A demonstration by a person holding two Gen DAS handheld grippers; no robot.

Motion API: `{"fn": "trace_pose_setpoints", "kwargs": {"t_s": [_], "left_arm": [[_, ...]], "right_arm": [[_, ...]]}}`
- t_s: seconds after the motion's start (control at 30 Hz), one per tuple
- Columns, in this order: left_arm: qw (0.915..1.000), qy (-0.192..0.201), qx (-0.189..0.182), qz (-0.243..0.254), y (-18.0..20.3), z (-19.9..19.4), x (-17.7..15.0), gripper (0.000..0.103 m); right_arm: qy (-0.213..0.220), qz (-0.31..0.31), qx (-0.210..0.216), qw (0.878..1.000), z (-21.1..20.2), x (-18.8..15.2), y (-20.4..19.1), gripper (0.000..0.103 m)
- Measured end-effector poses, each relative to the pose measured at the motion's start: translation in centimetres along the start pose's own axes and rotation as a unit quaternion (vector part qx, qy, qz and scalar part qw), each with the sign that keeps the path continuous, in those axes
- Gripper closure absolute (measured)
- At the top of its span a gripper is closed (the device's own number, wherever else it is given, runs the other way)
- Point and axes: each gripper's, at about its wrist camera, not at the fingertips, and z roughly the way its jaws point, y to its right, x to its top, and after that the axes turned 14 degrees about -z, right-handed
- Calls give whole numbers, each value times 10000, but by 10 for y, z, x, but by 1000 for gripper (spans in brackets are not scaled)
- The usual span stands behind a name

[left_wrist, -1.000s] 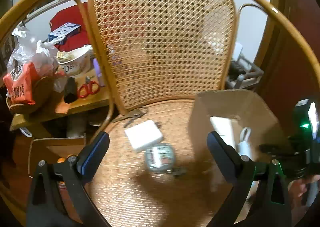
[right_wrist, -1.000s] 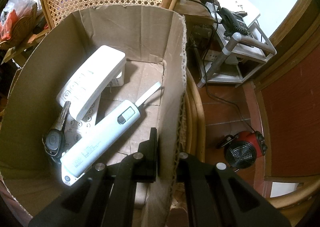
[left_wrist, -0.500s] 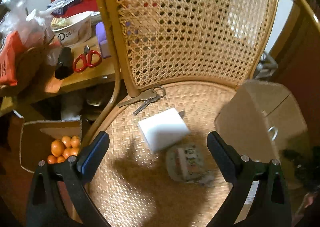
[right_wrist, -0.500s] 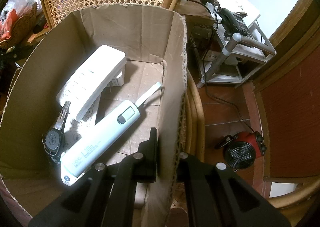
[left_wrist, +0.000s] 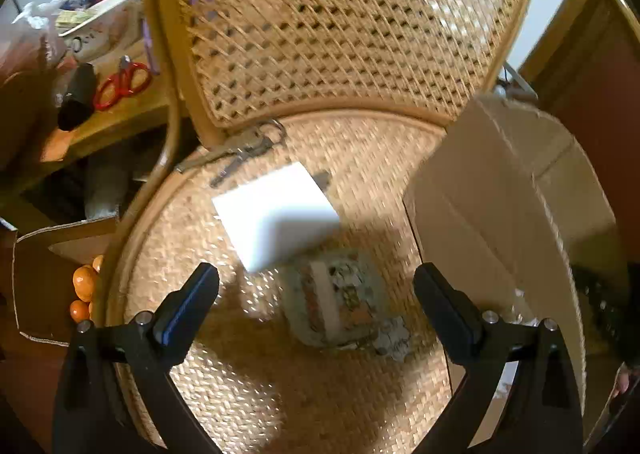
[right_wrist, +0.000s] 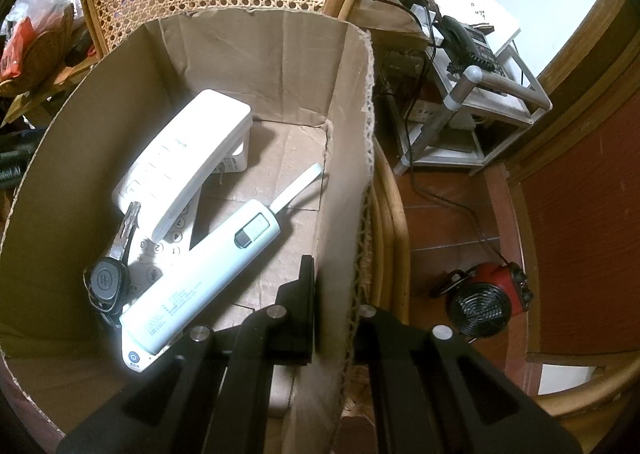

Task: Organize rigid objects
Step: 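Move the left tool back over the round cartoon-printed case, then grasp the round cartoon-printed case with the left tool and lift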

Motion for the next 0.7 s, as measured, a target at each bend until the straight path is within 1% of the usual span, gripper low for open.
{"fn": "trace_pose_setpoints", "kwargs": {"t_s": [0.1,0.2,0.27,0.3,0.33,0.4,0.47,0.5,0.6,0.7], "left_arm": [[9999,-123,72,52,2,5,-3,6],[9997,-207,101,-88,-1,10,-3,6],[9994,-281,103,-178,-5,13,-3,8],[9991,-338,104,-229,-6,15,-3,11],[9989,-395,94,-251,-6,17,-4,19],[9985,-482,129,-230,-6,19,-6,29],[9989,-443,162,-52,-1,17,-8,45],[9988,-451,210,20,2,17,-10,47],[9985,-365,319,267,8,15,-15,47],[9984,-424,245,268,7,12,-19,47]], "right_arm": [[-3,-8,-5,10000,0,0,1,96],[0,-6,1,10000,0,1,0,96],[0,-14,-5,10000,0,0,1,96],[0,-16,-8,10000,0,0,1,96],[0,-16,-6,10000,0,0,1,96],[3,-16,-3,10000,0,0,1,96],[2,-17,-5,10000,0,1,1,96],[3,-13,-2,10000,0,1,-1,96],[3,-12,-1,10000,0,1,-1,96],[5,-25,-8,10000,0,1,0,96]]}}
